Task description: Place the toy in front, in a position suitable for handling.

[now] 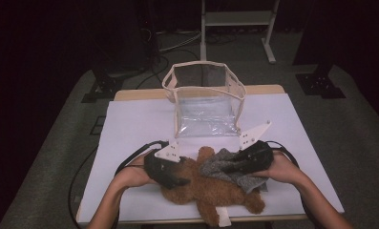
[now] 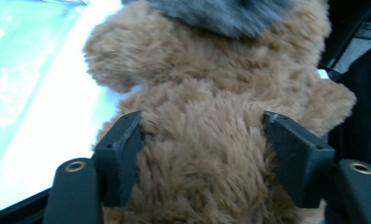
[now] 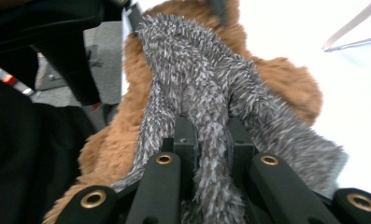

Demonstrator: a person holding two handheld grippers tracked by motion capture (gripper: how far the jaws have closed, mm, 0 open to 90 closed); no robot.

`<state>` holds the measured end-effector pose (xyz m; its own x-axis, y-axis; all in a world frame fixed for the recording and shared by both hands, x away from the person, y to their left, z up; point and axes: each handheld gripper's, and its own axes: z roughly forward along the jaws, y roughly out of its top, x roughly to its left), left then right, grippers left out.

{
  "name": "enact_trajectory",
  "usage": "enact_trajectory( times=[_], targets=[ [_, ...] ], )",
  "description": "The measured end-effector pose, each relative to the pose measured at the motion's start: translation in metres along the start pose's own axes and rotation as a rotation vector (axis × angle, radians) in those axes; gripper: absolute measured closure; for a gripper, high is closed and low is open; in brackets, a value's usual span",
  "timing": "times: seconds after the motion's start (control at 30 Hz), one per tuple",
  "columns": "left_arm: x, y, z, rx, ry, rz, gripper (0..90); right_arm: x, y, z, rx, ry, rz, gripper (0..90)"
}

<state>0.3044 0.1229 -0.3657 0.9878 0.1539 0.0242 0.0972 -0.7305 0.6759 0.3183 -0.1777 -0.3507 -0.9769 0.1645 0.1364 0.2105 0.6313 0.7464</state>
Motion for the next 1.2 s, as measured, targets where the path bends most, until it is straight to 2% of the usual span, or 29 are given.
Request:
enact_trajectory(
  times=[0.07,0.13,0.23,0.3,0.4,0.43,0.47,0.6,0.77,0.83,0.9,0.97,1.07,1.13,1.2],
  targets=[
    [-0.003,-0.002,0.000,-0.003,-0.009,-0.005,34.0,-0.002,0.005,-0.001,-0.004,-0.030,-0.004,78.3],
    [-0.006,-0.004,-0.002,0.005,-0.020,0.008,34.2,-0.003,0.008,-0.001,-0.014,-0.041,-0.001,78.2],
    [-0.010,-0.006,-0.004,0.005,-0.035,0.023,34.2,0.000,0.008,0.006,0.001,-0.014,-0.011,78.2],
    [-0.011,-0.005,-0.006,-0.002,-0.027,0.030,32.4,0.004,0.005,0.012,0.010,0.014,-0.017,78.2],
    [-0.008,-0.001,-0.005,-0.015,0.019,0.024,23.2,0.007,0.001,0.014,0.012,0.030,-0.015,78.3],
    [-0.007,0.000,-0.004,-0.017,0.027,0.013,18.7,0.007,0.000,0.014,0.011,0.036,-0.013,78.3],
    [-0.006,0.001,-0.003,-0.014,0.020,0.010,18.1,0.008,-0.001,0.014,0.012,0.041,-0.014,78.3],
    [-0.008,-0.003,0.000,0.002,-0.013,0.011,26.4,0.007,-0.001,0.008,0.002,0.026,-0.015,78.1],
    [-0.015,-0.009,-0.004,0.000,-0.035,0.021,28.7,0.001,0.000,-0.003,-0.037,-0.040,0.005,78.1],
    [-0.016,-0.009,-0.006,-0.002,-0.040,0.027,28.7,0.002,-0.002,-0.001,-0.030,-0.034,0.019,78.1],
    [-0.015,-0.007,-0.007,-0.007,-0.027,0.031,28.0,0.004,-0.005,0.005,-0.020,-0.016,0.007,78.1],
    [-0.012,-0.003,-0.007,-0.016,-0.013,0.021,22.7,0.007,-0.007,0.011,-0.003,-0.005,0.010,78.2],
    [-0.009,0.002,-0.004,-0.026,-0.011,0.017,21.4,0.009,-0.007,0.010,0.008,-0.006,0.002,78.2],
    [-0.010,0.002,0.000,0.005,-0.017,0.030,25.1,0.009,-0.007,0.009,0.010,-0.006,-0.004,78.1],
    [-0.010,0.001,0.000,0.004,-0.023,0.024,30.1,0.008,-0.008,0.006,0.005,-0.006,0.003,78.1]
  ],
)
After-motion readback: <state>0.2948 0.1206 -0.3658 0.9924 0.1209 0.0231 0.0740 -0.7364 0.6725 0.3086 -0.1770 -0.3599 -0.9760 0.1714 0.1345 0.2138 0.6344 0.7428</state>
